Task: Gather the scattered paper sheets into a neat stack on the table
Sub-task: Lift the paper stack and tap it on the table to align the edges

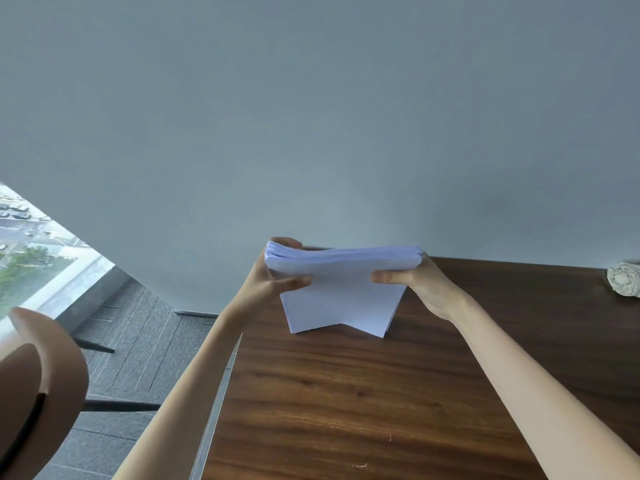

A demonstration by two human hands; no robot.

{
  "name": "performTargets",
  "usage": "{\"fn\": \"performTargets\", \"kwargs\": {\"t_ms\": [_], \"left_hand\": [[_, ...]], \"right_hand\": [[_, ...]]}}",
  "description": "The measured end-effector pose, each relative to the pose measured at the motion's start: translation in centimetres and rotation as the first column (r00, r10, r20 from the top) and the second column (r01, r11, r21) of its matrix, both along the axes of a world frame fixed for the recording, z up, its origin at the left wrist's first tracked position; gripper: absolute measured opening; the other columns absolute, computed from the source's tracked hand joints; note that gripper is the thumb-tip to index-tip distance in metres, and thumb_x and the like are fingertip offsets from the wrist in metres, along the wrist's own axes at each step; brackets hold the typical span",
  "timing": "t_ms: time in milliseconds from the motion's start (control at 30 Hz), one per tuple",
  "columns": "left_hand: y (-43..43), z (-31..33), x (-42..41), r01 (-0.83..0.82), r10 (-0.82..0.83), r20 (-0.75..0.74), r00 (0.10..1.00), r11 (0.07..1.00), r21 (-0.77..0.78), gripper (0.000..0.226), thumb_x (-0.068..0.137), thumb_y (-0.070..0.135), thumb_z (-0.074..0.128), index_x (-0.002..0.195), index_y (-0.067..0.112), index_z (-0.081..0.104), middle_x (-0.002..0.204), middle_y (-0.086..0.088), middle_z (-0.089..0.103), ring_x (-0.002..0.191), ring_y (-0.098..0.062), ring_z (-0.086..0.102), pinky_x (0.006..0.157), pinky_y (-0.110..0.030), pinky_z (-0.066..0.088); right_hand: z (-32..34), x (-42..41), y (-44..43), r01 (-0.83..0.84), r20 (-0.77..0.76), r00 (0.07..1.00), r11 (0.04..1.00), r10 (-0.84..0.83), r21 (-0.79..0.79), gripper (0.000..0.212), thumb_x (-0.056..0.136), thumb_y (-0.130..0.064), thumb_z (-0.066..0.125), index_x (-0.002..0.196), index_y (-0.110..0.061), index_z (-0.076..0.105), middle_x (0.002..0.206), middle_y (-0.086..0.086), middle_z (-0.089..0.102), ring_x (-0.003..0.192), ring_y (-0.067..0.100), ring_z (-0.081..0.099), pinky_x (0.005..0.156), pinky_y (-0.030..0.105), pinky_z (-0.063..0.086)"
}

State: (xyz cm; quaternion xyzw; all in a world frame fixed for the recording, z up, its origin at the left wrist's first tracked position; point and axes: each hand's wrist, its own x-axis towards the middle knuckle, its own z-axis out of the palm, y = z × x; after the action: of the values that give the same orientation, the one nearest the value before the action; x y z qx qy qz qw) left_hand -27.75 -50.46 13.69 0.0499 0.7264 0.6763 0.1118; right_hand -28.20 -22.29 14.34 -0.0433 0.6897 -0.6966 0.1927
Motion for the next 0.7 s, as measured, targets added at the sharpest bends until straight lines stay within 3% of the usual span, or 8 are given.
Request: {"fn": "performTargets", "kwargs": {"t_ms": [100, 233, 433, 500, 600, 700], "left_hand": [[-0.1, -0.1, 0.0, -0.054, 0.054, -0.012, 0.998, 0.998, 0.016, 0.065, 0.066, 0.025, 0.082, 0.122, 0.011, 0.052, 0.109, -0.002, 0.065, 0.099, -0.014, 0.064, 0.084, -0.028, 0.054], [0.4, -0.8, 0.1, -0.016, 0.016, 0.002, 1.000, 0.999, 0.044, 0.054, 0.081, 0.015, 0.075, 0.131, 0.009, 0.053, 0.125, -0.011, 0.066, 0.116, -0.026, 0.063, 0.098, -0.042, 0.051], [-0.1, -0.5, -0.1, -0.039, 0.037, 0.045, 0.998, 0.998, 0.045, 0.038, 0.086, 0.018, 0.068, 0.120, 0.005, 0.063, 0.116, -0.013, 0.071, 0.108, -0.027, 0.068, 0.090, -0.036, 0.055], [-0.1, -0.5, -0.1, -0.073, 0.071, 0.053, 0.996, 0.996, 0.053, 0.033, 0.089, 0.017, 0.069, 0.118, 0.002, 0.064, 0.113, -0.014, 0.072, 0.102, -0.025, 0.069, 0.083, -0.030, 0.055], [0.2, -0.4, 0.1, -0.111, 0.106, 0.069, 0.992, 0.991, 0.078, 0.027, 0.093, 0.013, 0.061, 0.116, -0.001, 0.063, 0.106, -0.010, 0.073, 0.095, -0.020, 0.070, 0.078, -0.026, 0.055], [0.5, -0.6, 0.2, -0.111, 0.103, 0.080, 0.991, 0.989, 0.095, 0.025, 0.095, 0.014, 0.058, 0.116, 0.001, 0.063, 0.108, -0.010, 0.072, 0.097, -0.022, 0.069, 0.079, -0.028, 0.055]], "right_hand": [[0.3, -0.1, 0.0, 0.023, -0.012, 1.000, 1.000, -0.023, -0.001, 0.039, 0.073, -0.003, 0.079, 0.110, -0.006, 0.069, 0.110, 0.007, 0.073, 0.106, 0.019, 0.067, 0.090, 0.025, 0.051], [0.3, -0.2, -0.6, 0.067, -0.017, 0.998, 0.998, -0.068, -0.010, 0.042, 0.073, -0.003, 0.079, 0.113, -0.009, 0.069, 0.112, 0.005, 0.073, 0.107, 0.018, 0.067, 0.093, 0.027, 0.050], [0.1, 0.2, -0.9, 0.181, -0.036, 0.983, 0.983, -0.181, -0.012, 0.033, 0.071, -0.004, 0.081, 0.102, -0.002, 0.071, 0.104, 0.011, 0.074, 0.100, 0.023, 0.070, 0.092, 0.033, 0.052], [0.1, 0.5, -1.0, 0.246, -0.045, 0.968, 0.969, -0.247, -0.033, 0.028, 0.070, -0.010, 0.083, 0.092, 0.000, 0.069, 0.094, 0.014, 0.073, 0.091, 0.025, 0.070, 0.085, 0.035, 0.052], [0.4, 1.2, -2.0, 0.443, -0.048, 0.891, 0.888, -0.451, -0.122, 0.032, 0.068, -0.026, 0.083, 0.087, -0.007, 0.067, 0.080, 0.001, 0.067, 0.076, 0.009, 0.063, 0.070, 0.018, 0.047], [0.5, 1.5, -3.7, 0.638, -0.080, 0.754, 0.756, -0.652, -0.148, 0.022, 0.074, -0.033, 0.078, 0.085, -0.017, 0.066, 0.080, -0.017, 0.068, 0.078, -0.004, 0.060, 0.073, 0.009, 0.043]]}}
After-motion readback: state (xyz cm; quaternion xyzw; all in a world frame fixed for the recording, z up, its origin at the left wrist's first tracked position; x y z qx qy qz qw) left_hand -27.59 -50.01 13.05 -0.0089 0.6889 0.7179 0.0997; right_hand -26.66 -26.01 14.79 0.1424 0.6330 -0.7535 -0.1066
